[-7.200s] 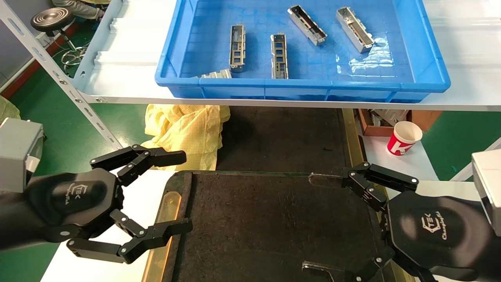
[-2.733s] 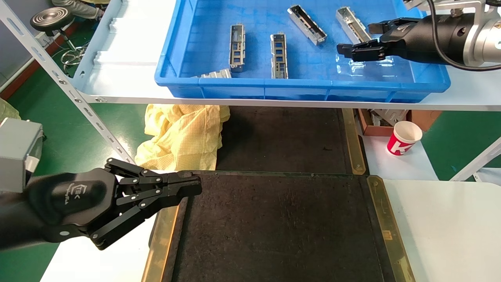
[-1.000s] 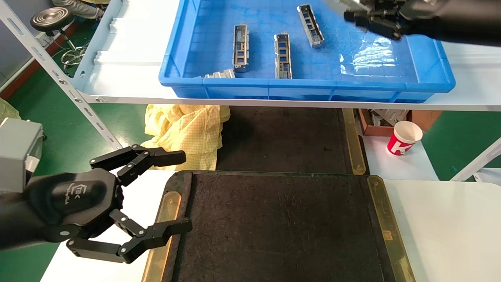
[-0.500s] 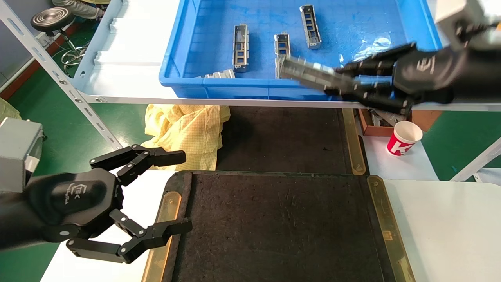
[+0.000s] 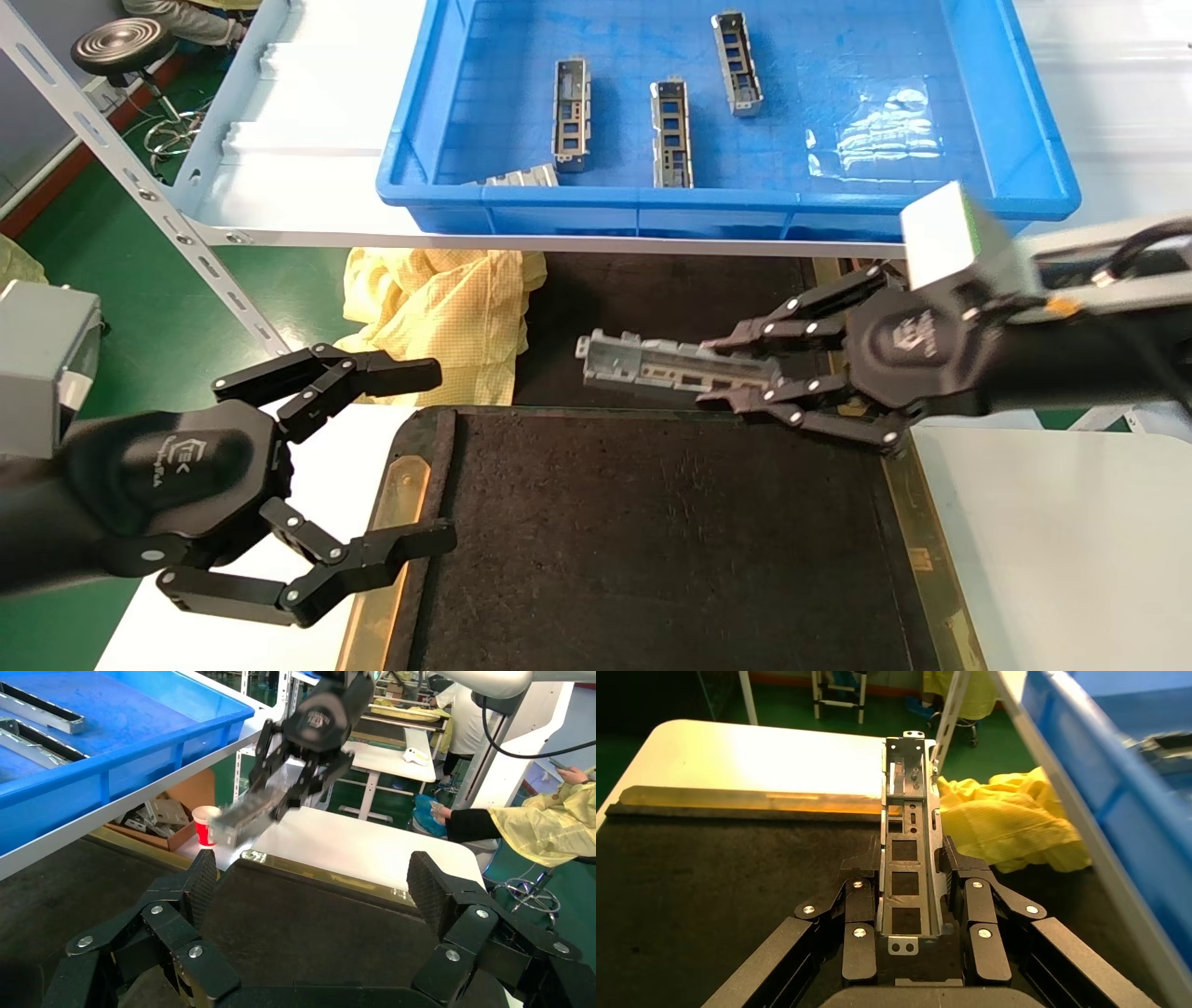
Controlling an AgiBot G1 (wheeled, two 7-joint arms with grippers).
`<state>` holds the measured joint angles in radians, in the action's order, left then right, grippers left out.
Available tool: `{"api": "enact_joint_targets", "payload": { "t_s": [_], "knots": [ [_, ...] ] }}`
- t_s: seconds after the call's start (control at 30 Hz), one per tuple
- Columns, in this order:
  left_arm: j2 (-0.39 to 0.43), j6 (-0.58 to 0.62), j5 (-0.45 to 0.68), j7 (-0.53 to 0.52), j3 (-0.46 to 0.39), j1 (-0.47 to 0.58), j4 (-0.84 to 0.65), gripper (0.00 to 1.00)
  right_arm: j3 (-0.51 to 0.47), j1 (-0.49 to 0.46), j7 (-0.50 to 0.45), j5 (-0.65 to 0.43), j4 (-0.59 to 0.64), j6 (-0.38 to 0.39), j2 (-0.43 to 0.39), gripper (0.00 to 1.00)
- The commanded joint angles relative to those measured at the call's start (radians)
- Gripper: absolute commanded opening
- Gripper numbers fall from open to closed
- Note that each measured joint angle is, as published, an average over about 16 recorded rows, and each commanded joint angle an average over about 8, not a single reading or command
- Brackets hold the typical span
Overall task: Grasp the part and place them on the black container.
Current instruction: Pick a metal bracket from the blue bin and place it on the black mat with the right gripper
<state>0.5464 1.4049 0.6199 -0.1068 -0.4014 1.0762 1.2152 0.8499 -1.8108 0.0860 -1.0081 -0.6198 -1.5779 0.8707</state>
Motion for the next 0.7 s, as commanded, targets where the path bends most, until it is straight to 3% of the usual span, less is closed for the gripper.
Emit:
{"api": "enact_joint_targets", "payload": {
  "t_s": [0.03,0.47,0.7],
  "knots": [
    [0.000,0.000,0.000,0.000,0.000,0.000,0.000,1.00,0.025,0.010,0.029,0.010,0.009,0.006,0.016,0.00],
    [0.000,0.000,0.000,0.000,0.000,0.000,0.000,1.00,0.069,0.064,0.309,-0.044,0.276,0.075,0.237,0.00],
    [0.000,0.000,0.000,0.000,0.000,0.000,0.000,1.00,0.079,0.103,0.421,-0.064,0.399,0.160,0.365,0.00]
  ]
}}
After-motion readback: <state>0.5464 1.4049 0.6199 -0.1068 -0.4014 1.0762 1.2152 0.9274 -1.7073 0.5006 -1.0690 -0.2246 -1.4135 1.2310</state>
